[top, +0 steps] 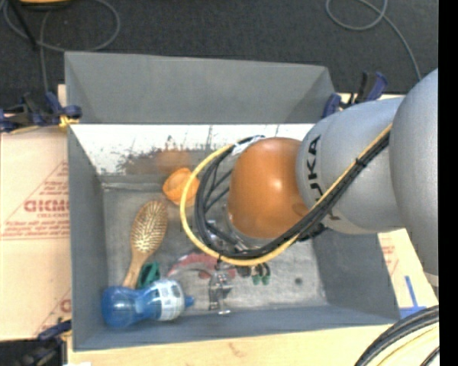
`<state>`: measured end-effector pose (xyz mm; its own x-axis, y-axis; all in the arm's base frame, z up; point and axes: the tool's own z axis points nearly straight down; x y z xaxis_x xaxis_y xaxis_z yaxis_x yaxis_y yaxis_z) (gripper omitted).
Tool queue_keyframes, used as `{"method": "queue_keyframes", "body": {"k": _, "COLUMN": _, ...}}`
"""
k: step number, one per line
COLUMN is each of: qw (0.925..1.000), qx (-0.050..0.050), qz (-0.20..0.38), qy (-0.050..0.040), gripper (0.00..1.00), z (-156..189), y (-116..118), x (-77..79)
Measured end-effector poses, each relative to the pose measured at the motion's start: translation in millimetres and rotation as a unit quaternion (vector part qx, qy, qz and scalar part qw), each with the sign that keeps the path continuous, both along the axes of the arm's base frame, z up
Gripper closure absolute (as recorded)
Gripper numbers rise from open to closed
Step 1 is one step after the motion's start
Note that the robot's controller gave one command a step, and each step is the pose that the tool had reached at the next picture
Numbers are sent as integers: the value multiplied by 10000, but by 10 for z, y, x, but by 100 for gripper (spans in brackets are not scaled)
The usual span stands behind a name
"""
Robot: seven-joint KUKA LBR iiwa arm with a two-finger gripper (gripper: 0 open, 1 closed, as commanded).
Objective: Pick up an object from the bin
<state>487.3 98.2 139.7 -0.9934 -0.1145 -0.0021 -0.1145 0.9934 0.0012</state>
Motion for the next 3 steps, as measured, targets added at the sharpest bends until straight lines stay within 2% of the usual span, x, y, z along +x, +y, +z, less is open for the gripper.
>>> {"method": "queue_keyframes", "body": {"k": 1, "qw": 9999, "qx": 5, "qz": -127, "qy": -62, "gripper": 100, "z": -665, "y": -298, "x": 338}}
{"method": "queue_keyframes", "body": {"k": 2, "qw": 9999, "qx": 6, "qz": -130, "qy": -61, "gripper": 100, "z": -666, "y": -298, "x": 337}}
{"method": "queue_keyframes", "body": {"k": 3, "qw": 9991, "qx": -3, "qz": 432, "qy": 26, "gripper": 100, "z": -479, "y": -464, "x": 106}}
